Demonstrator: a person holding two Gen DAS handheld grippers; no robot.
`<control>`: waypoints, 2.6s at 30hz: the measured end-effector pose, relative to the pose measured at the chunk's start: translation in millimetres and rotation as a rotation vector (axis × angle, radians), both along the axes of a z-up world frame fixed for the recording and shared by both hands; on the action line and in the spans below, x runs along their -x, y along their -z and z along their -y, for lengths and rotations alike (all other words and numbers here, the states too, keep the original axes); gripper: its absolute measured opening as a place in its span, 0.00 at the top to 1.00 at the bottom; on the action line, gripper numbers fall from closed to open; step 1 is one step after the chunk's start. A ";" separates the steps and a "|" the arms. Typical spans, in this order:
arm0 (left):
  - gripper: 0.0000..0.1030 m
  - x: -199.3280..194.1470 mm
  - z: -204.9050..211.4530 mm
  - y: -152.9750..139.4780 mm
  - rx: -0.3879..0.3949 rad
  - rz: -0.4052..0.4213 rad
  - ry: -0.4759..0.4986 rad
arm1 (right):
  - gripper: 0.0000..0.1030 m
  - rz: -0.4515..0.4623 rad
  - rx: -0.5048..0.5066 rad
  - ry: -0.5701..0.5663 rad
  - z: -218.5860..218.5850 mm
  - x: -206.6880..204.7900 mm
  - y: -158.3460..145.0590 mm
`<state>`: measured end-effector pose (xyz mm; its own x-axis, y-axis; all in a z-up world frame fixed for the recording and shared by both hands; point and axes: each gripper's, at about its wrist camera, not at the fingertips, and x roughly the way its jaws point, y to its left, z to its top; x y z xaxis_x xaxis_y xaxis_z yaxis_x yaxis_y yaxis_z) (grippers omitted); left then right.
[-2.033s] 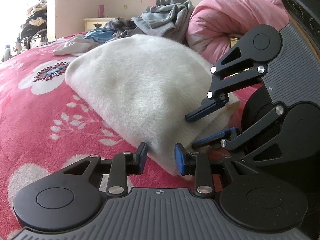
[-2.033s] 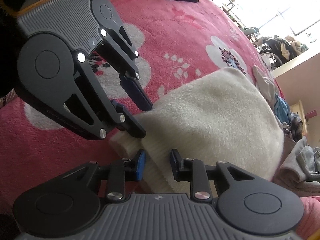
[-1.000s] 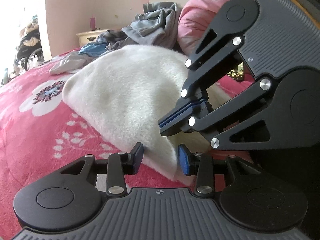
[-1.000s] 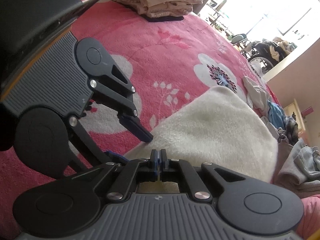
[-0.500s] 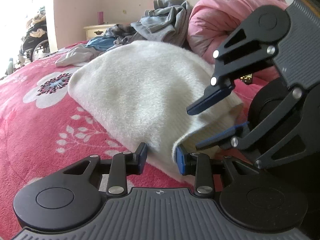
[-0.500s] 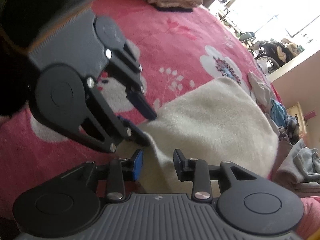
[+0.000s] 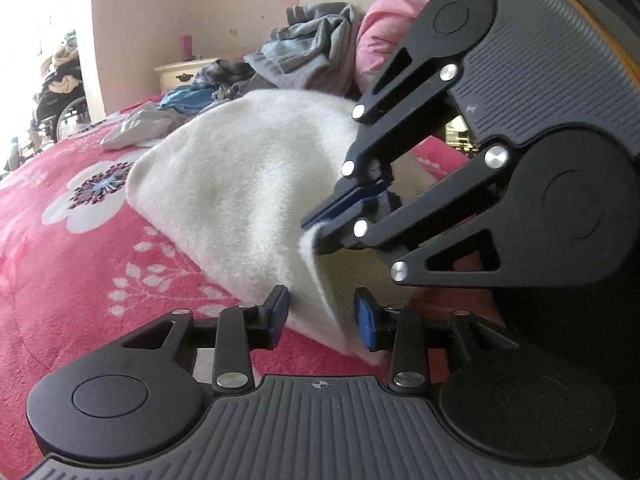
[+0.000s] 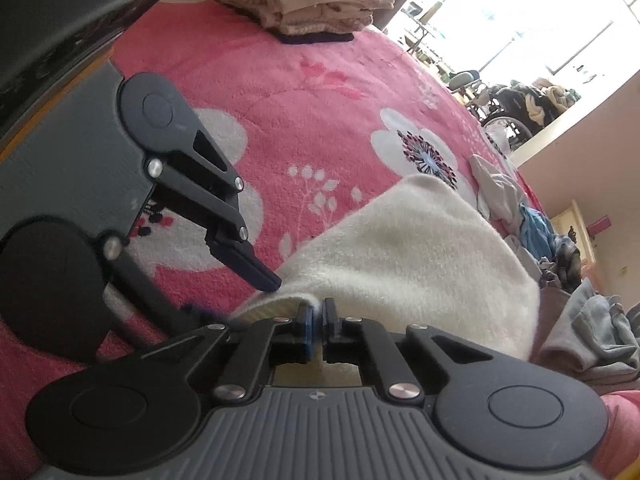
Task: Fold clothes
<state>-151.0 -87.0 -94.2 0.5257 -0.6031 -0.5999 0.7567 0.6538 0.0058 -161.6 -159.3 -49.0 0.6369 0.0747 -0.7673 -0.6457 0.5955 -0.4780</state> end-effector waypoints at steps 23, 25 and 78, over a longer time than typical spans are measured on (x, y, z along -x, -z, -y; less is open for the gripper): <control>1.00 20.2 -9.9 6.8 -0.125 0.178 0.513 | 0.98 -0.331 0.083 -0.312 12.0 10.1 -7.7; 1.00 14.8 -7.1 11.1 -0.111 0.123 0.489 | 0.98 -0.352 0.092 -0.315 12.2 8.1 -2.2; 0.70 -79.0 27.3 -0.9 0.114 -0.167 -0.006 | 0.92 -0.080 -0.163 0.325 140.6 -105.1 -0.2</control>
